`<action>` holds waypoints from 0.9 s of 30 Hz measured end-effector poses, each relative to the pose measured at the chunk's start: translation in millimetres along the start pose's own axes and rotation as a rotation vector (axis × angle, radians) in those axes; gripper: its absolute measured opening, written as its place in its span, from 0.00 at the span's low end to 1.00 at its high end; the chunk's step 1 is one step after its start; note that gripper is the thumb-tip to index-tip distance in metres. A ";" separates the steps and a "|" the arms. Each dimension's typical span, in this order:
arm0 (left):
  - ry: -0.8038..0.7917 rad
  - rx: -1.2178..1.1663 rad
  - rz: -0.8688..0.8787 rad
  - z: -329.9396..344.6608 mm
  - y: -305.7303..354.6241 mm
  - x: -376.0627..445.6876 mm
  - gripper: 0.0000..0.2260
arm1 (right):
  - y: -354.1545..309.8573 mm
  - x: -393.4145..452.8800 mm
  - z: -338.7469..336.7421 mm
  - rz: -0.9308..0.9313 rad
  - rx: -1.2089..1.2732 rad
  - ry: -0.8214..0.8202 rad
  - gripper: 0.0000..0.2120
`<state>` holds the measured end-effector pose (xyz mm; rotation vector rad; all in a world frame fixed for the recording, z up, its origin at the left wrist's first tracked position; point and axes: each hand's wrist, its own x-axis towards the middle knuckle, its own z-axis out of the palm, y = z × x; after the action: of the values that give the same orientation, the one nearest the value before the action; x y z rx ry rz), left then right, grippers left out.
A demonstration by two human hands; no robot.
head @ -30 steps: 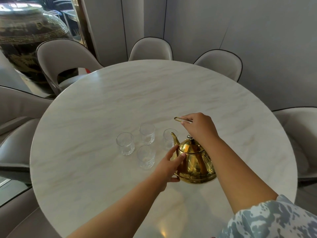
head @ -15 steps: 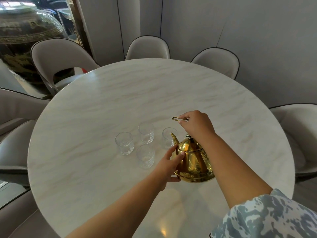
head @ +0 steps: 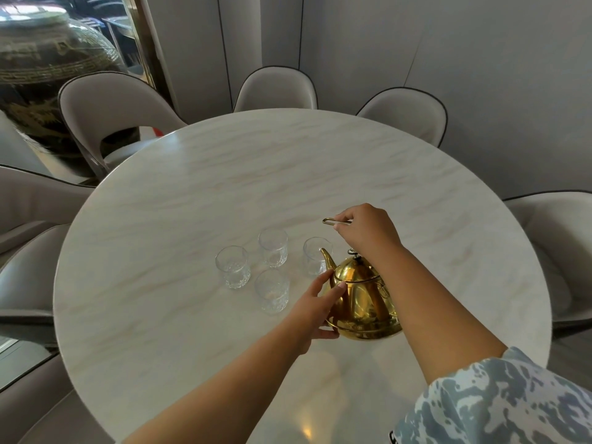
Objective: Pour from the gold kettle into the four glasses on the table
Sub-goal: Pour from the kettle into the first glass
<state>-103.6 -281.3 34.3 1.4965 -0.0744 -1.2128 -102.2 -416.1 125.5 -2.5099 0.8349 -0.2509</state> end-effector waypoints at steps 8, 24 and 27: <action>-0.015 0.007 -0.017 1.5 1.0 -0.6 0.25 | -0.2 -0.8 -2.3 0.009 -0.012 -0.009 0.12; -0.033 0.014 -0.007 1.1 -0.3 -2.4 0.25 | -3.1 -0.4 -4.5 0.024 -0.033 -0.021 0.13; -0.034 0.017 0.001 0.8 -2.0 -3.4 0.25 | -4.5 -2.3 -3.4 0.019 -0.031 -0.019 0.13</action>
<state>-106.9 -279.1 35.0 1.4902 -0.1084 -1.2390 -102.9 -412.8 130.6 -2.5280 0.8615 -0.2080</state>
